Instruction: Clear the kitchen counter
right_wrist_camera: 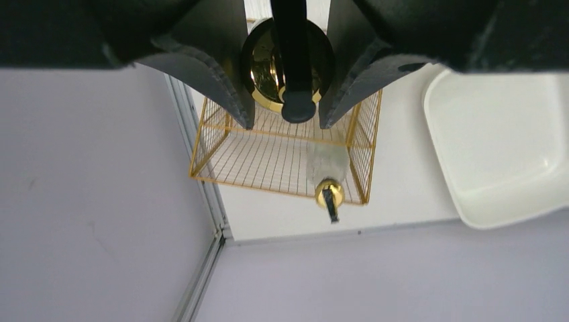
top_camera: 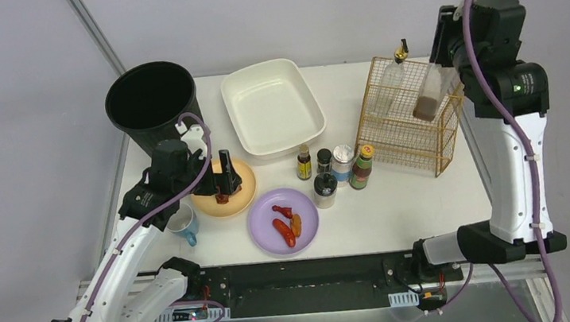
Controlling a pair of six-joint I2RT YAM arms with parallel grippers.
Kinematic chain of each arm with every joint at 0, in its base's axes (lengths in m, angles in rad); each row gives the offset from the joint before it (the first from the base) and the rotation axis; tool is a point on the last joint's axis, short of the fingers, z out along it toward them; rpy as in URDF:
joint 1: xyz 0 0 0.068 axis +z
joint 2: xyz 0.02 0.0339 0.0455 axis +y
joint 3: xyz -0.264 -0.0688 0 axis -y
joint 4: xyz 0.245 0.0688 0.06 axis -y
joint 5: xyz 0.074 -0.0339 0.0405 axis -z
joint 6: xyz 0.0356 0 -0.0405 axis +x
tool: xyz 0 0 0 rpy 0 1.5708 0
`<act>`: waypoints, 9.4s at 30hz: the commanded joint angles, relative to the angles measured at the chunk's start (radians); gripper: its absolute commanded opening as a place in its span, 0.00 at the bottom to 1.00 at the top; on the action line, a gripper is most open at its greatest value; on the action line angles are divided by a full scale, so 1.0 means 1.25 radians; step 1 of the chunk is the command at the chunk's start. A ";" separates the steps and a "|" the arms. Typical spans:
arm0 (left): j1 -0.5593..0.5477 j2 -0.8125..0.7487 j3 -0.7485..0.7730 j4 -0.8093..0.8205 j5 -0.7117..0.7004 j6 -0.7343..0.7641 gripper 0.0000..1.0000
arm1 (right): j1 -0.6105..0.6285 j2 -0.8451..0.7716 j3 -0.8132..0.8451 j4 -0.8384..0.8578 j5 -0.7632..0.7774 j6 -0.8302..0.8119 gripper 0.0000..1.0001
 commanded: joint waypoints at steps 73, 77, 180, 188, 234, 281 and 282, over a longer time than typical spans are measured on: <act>0.016 -0.020 0.000 0.022 0.015 0.022 1.00 | -0.247 0.151 -0.303 0.453 -0.352 -0.019 0.00; 0.017 -0.026 -0.003 0.022 0.015 0.022 1.00 | -0.215 0.154 -0.318 0.450 -0.310 -0.040 0.04; 0.017 -0.003 0.001 0.020 0.003 0.019 0.99 | 0.285 -0.085 -0.620 0.056 -0.064 0.264 0.00; 0.017 0.003 0.003 0.020 0.008 0.019 1.00 | 0.291 -0.101 -0.531 -0.024 -0.040 0.238 0.00; 0.018 -0.002 0.005 0.017 -0.001 0.025 1.00 | 0.039 0.173 0.054 0.042 -0.067 0.209 0.00; 0.019 -0.005 0.001 0.017 0.002 0.024 1.00 | 0.024 0.240 -0.226 0.144 -0.107 0.264 0.53; 0.019 -0.006 0.000 0.017 0.001 0.025 1.00 | 0.024 0.235 -0.227 0.141 -0.108 0.263 0.56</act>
